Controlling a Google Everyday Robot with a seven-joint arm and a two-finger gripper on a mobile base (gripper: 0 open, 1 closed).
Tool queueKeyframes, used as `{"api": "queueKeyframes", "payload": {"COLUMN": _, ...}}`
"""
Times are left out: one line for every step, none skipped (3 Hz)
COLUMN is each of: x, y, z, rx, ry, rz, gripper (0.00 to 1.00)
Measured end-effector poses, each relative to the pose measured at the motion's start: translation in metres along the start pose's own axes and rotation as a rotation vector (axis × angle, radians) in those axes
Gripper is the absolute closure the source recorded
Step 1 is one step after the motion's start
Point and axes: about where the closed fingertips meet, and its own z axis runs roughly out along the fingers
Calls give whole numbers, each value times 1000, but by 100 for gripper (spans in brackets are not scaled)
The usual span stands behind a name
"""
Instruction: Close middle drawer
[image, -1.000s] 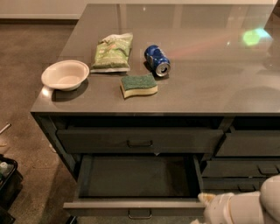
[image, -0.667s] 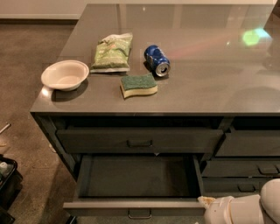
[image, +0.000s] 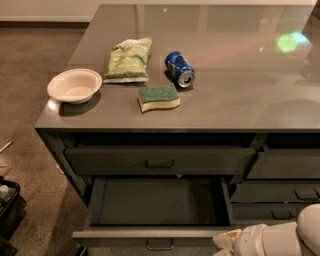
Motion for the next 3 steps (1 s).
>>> {"api": "queueKeyframes", "payload": {"x": 3, "y": -26, "z": 8, "rx": 30, "ry": 14, "rz": 35, "gripper": 64}}
{"api": "queueKeyframes", "payload": {"x": 15, "y": -60, "z": 12, "rx": 80, "ry": 14, "rz": 108, "gripper": 88}}
{"api": "queueKeyframes", "payload": {"x": 29, "y": -89, "z": 9, "rx": 134, "ry": 14, "rz": 178, "gripper": 100}}
